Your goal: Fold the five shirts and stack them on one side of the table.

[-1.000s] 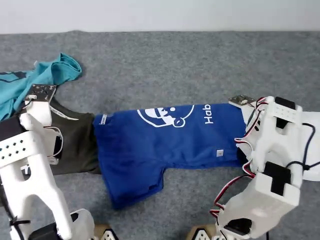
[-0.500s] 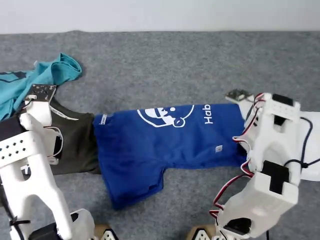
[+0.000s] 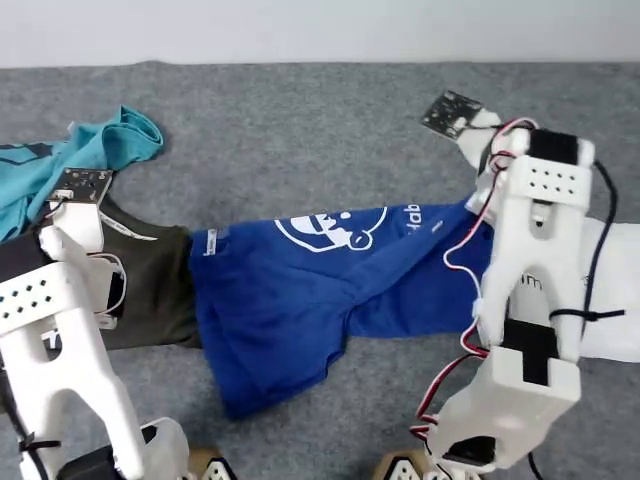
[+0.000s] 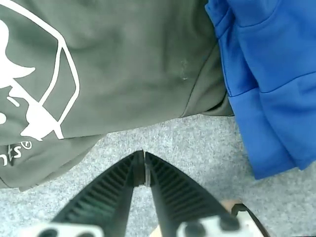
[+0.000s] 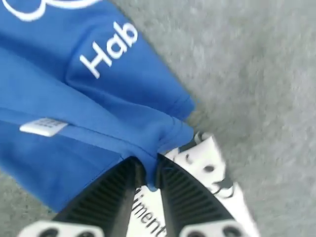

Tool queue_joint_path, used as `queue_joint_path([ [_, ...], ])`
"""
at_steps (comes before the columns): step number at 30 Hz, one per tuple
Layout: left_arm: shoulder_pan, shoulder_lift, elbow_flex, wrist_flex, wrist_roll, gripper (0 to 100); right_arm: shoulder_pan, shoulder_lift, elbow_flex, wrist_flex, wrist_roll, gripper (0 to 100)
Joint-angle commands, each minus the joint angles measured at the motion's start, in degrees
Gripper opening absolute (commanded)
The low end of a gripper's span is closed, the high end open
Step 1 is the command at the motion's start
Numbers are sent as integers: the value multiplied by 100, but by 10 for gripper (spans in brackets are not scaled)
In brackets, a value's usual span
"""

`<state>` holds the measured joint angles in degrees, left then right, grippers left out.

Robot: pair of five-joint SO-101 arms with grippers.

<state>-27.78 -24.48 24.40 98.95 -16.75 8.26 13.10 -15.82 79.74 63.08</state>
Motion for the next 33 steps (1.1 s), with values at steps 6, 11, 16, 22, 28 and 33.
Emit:
queue_joint_path([
  [6,18,-141,-13,149,-44,5,127,-453,-334,127,316,13],
  [11,484,-167,-13,149,-35,5,268,-400,-308,321,316,13],
  [16,1829,-132,-4,149,-35,6,347,-400,-308,321,316,13],
  [22,3560,791,523,97,-62,75,409,-391,-299,321,308,13],
  [28,3956,1837,418,-26,-695,80,585,-312,-290,321,290,13],
  [33,3974,2549,664,-316,-1081,80,769,-180,-290,338,290,13],
])
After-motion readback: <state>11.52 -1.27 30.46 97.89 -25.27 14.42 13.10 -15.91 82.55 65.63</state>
